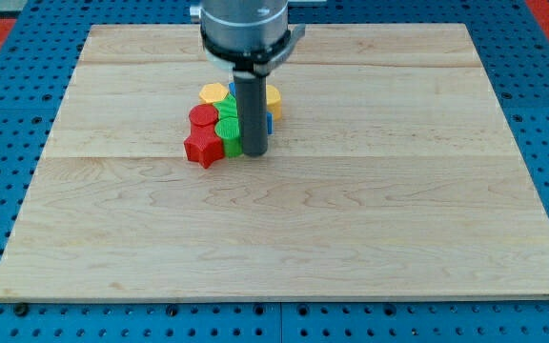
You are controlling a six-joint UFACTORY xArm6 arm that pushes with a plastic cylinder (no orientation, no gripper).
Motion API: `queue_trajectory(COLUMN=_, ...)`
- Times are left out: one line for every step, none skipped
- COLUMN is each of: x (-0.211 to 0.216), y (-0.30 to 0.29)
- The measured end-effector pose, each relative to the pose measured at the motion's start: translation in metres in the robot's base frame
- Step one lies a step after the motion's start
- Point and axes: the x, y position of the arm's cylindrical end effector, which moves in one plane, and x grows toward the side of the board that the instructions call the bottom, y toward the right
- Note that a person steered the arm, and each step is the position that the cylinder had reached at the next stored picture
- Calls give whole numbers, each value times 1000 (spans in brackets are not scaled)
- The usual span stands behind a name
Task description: Separate red blocks from group of blocks
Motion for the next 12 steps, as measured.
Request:
queue_trajectory(x=-17, y=-3)
queue_trajectory(x=17, y=-2)
queue_trajectory(x=63, y=-14)
queue_trajectory(x=54, y=-48)
queue_trajectory(x=19, y=-61)
queue_trajectory(x=12, y=-60)
queue_trajectory(x=3, y=-60)
queue_trajectory(x=-26, y=-61)
queue_trajectory(x=-49, y=-74)
queue_trajectory(x=-51, y=-103)
queue_trajectory(x=-52, y=-84)
queue_trajectory(x=-49, y=-93)
